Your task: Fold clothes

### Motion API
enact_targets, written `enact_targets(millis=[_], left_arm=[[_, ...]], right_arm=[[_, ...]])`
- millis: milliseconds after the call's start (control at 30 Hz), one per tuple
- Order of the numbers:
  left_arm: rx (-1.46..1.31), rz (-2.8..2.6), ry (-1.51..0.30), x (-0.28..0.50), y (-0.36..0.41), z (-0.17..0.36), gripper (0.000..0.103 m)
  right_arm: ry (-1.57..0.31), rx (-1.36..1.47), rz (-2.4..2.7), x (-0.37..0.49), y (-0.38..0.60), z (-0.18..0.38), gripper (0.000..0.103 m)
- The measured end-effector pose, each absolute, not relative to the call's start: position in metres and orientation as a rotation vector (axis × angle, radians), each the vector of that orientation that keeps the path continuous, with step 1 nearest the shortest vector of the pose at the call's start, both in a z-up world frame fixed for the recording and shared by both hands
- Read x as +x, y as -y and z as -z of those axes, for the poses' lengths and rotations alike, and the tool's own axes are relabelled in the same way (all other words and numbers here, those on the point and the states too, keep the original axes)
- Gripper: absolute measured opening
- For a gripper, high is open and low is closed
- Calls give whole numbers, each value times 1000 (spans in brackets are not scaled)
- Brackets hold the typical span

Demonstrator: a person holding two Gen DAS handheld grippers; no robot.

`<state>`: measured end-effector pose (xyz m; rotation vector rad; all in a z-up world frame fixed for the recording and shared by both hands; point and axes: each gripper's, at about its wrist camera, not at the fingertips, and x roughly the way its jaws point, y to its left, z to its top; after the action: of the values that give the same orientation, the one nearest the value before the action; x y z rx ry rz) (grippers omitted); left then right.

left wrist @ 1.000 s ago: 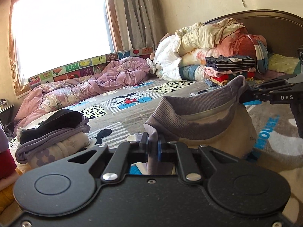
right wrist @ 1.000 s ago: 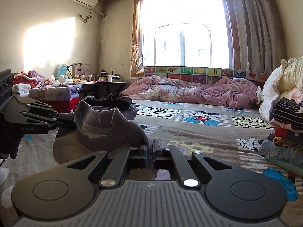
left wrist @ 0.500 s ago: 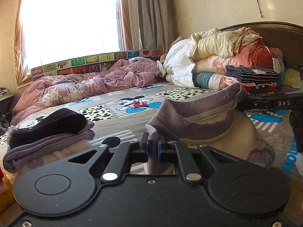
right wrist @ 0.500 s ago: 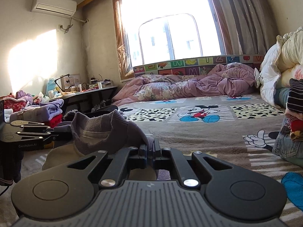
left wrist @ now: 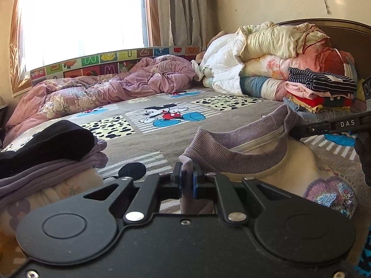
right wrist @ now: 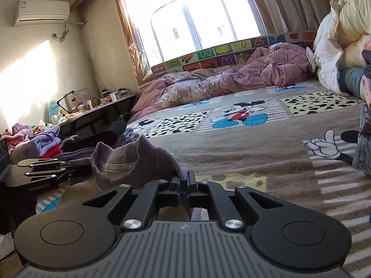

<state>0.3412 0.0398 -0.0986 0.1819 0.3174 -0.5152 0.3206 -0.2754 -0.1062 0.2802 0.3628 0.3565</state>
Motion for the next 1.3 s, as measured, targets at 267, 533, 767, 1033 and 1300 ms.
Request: enact_targets(millis=[267,533,767,1033,1300], left_arm=[[184,499,-385,359,-35,109,7],[214,459,-463,370,-28,120,7],[127,367,-435,369,-48,108,14],[88,524,-442,364,-35,97,15],[203,531,-542,372,-9,129,28]], right_arm=[[-459,354,-349,345,282,125,6],[-532,413,-308,357,290,139,10],[-491,432,-238,351,303,132,16],[-426,272,-363,342,274,113,16],[-558,254,-365,353,261,132,23]])
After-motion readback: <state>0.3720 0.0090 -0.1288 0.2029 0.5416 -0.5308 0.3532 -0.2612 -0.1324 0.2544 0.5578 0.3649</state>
